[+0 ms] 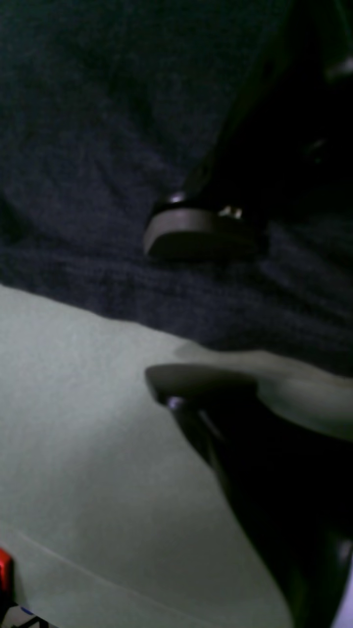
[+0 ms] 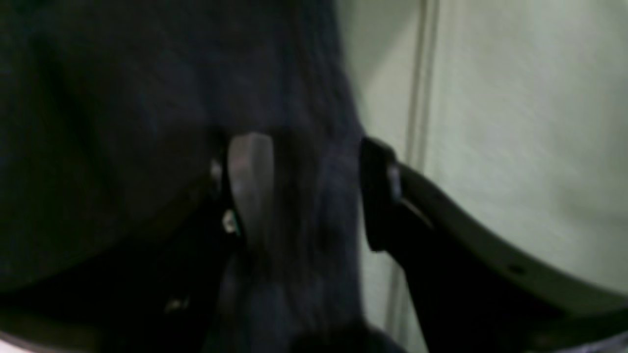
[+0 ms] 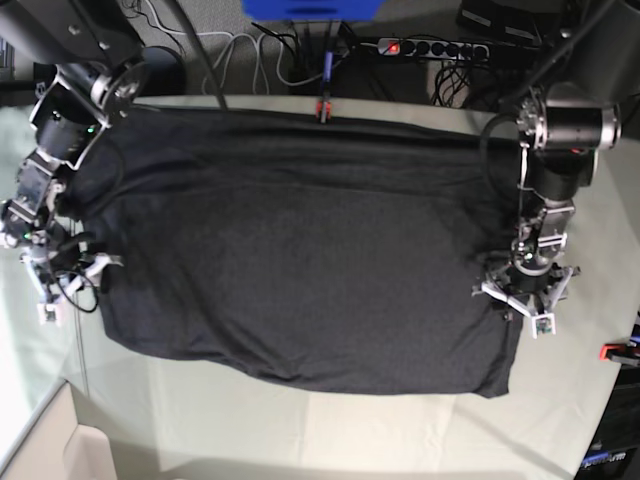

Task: Layout the t-shirt on the table in an organized manner, then fold the t-shirt properly
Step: 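Release and reach both grippers to the middle of the shirt's sides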

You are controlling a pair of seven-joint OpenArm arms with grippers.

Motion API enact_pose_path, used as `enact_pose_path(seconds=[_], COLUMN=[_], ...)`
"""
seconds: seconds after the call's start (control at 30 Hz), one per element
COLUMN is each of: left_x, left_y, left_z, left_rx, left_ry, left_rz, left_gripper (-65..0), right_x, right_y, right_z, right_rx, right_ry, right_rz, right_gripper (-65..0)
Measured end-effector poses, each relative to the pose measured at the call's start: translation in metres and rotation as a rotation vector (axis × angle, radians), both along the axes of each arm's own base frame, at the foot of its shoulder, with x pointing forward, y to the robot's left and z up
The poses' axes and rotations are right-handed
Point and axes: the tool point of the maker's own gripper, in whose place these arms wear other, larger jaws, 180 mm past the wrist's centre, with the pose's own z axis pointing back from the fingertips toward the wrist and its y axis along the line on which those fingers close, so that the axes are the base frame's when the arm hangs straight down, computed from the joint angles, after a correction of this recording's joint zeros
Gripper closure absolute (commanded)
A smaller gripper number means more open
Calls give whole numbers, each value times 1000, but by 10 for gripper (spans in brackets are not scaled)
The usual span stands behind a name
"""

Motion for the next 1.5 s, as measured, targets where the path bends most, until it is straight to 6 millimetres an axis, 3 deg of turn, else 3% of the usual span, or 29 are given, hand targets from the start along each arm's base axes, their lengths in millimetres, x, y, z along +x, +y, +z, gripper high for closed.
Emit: enact_pose_path(seconds=[0.17, 0.3, 0.67, 0.83, 0.9, 1.0, 1.07, 1.1, 1.27, 1.4, 1.5], left_x=[0, 2, 2, 2, 2, 2, 2, 2, 2, 3, 5], left_y=[-4, -14, -23, -23, -23, -23, -23, -22, -22, -24, -36], left_z=[0, -1, -4, -3, -3, -4, -4, -4, -3, -1, 12], left_rx=[24, 82, 76, 76, 76, 76, 76, 76, 77, 75, 27], left_ry=[-1, 12, 20, 19, 20, 20, 19, 20, 23, 21, -49], left_rz=[-32, -107, -141, -140, -140, -139, -140, -139, -139, -145, -142], left_gripper=[-333, -313, 0, -3, -3, -3, -3, -3, -3, -2, -2], right_x=[-2, 7, 5, 5, 6, 5, 3, 2, -6, -13, -10], right_y=[-5, -5, 5, 4, 3, 3, 2, 1, -8, -23, -17], right_z=[-14, -15, -29, -30, -30, -31, -32, -33, -30, -12, 5], right_rx=[42, 88, 146, 161, 169, 170, 168, 165, 123, 34, -8], right_ry=[-32, -102, -100, -115, -133, -137, -128, -124, -124, -157, -200], right_rz=[-5, -17, -23, -34, -40, -42, -41, -39, -36, -35, -23], right_gripper=[-294, -294, -294, -289, -257, -141, -21, 0, 0, 0, 0])
